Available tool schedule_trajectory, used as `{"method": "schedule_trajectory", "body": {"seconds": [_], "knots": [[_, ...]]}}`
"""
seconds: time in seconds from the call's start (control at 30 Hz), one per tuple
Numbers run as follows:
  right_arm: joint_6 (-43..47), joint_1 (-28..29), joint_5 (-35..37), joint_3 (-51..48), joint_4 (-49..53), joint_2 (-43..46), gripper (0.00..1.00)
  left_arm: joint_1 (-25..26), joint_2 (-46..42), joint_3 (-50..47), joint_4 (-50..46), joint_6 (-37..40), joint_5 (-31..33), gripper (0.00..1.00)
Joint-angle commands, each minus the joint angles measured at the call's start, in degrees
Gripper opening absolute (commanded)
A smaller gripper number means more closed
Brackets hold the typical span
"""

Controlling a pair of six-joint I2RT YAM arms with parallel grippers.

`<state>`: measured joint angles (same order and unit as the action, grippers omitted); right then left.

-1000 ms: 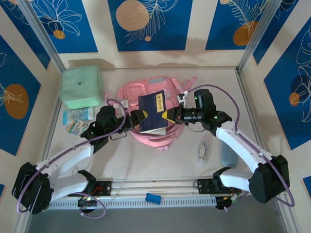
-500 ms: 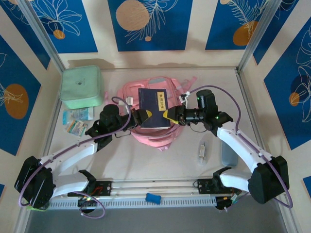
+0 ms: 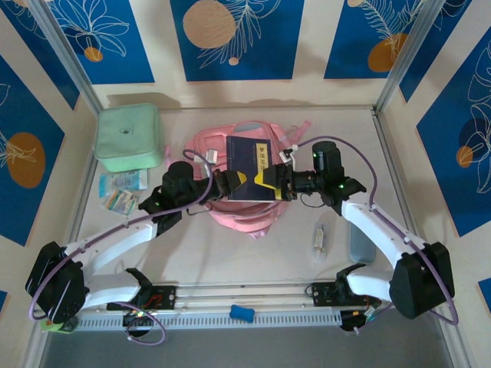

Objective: Pack the student bag

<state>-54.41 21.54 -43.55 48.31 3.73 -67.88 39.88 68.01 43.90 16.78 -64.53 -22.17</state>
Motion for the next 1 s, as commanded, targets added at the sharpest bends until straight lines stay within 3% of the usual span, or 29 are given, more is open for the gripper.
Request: {"method": "schedule_trajectory", "body": {"seconds": [0.0,0.3,0.4,0.57,0.67,0.8,0.97], "knots": [[1.1,-0.7,-0.4,0.4,2.4,2.7,0.63,0.3,-1.6,2.8,-6.6,4.7,3.9,0.0],[2.4,-1.4,1.0,1.3,5.9,0.8,0.13,0.5,0.7,2.2,-4.5,5.6,1.8,0.0],[4.6,-1.7,1.8,2.3,8.8,1.1,0.01,0.4,1.8,3.5,-6.2,7.8,-0.1,0.12],[9.7,-3.8,4.2,4.1,16.2,2.0,0.0,0.4,1.3,5.3,-13.5,15.4,2.3,0.41],[11.5,-5.9,5.1,3.9,19.3,3.1,0.0,0.1,1.5,7.3,-20.4,24.9,5.1,0.54],[13.9,-9.4,7.0,3.4,24.5,5.1,0.0,0.3,5.3,12.6,-32.2,38.1,10.4,0.59],[15.8,-13.9,8.3,2.5,29.8,7.3,0.0,1.6,10.1,17.6,-37.7,52.0,12.8,0.65]]}}
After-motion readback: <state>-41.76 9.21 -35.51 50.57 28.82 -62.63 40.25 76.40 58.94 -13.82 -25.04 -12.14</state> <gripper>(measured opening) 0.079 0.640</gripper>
